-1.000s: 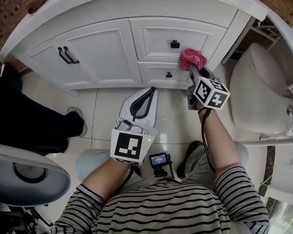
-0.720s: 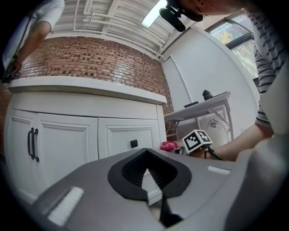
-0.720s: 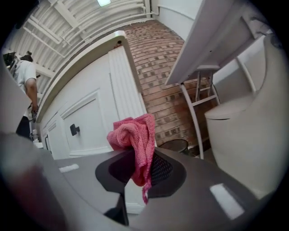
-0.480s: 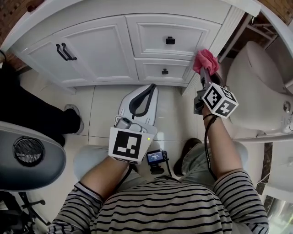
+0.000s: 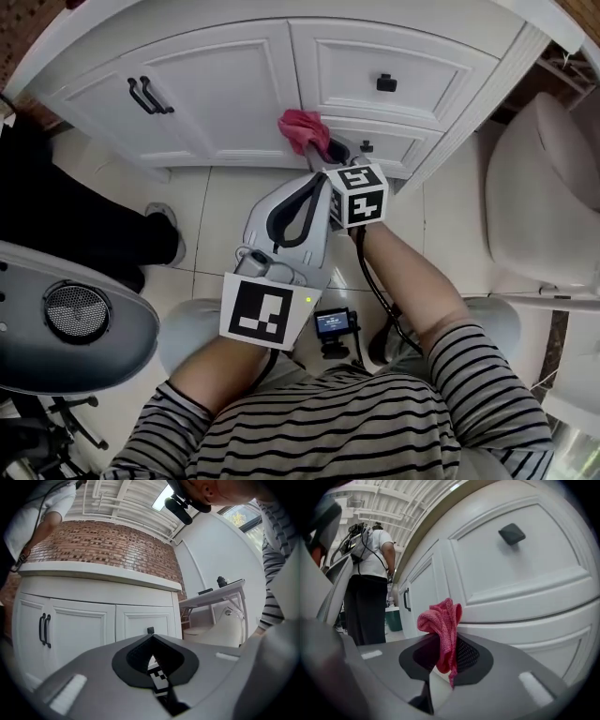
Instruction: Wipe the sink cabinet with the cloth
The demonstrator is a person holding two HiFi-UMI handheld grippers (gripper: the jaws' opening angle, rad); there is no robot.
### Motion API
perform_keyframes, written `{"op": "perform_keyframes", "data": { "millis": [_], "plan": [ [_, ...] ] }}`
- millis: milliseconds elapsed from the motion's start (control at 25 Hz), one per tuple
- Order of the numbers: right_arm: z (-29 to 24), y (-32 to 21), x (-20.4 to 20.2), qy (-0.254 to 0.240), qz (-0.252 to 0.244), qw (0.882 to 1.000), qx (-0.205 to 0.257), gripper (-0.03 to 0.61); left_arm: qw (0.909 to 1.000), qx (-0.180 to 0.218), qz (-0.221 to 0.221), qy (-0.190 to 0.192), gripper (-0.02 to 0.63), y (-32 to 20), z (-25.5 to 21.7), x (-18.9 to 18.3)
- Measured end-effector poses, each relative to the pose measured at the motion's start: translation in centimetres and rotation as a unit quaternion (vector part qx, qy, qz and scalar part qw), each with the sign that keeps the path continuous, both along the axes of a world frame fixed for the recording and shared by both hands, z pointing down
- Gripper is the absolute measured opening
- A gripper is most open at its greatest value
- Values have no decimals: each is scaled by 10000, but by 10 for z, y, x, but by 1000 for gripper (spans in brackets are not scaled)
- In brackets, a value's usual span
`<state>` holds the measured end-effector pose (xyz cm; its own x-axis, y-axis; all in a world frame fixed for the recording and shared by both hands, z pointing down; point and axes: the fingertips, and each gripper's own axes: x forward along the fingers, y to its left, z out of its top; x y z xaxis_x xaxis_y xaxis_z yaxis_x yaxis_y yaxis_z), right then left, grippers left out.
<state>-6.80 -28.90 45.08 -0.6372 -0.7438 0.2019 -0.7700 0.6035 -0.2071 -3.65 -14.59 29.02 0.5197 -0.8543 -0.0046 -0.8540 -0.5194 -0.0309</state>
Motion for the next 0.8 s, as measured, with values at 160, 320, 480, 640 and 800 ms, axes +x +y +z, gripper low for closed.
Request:
{"op": "perform_keyframes", "data": {
  "millis": [160, 320, 480, 640, 800],
  "plan": [
    [15, -21, 18, 293, 225, 9993, 56, 71, 9999, -118, -46, 12, -9, -10, 9, -8],
    [24, -22, 60, 394, 427, 9983, 56, 71, 9999, -119, -27, 81, -9, -15, 11, -8],
    [29, -20, 113, 501, 844, 9952, -13, 71, 9999, -91, 51, 82, -9, -14, 10, 0],
    [29, -16, 168, 501, 1336, 9897, -93, 71, 9999, -88, 98, -71, -9, -11, 14, 8],
    [29, -11, 228, 486, 1974, 9788, -232, 71, 10000, -37, 79, -6, -9, -9, 12, 11]
  ]
}}
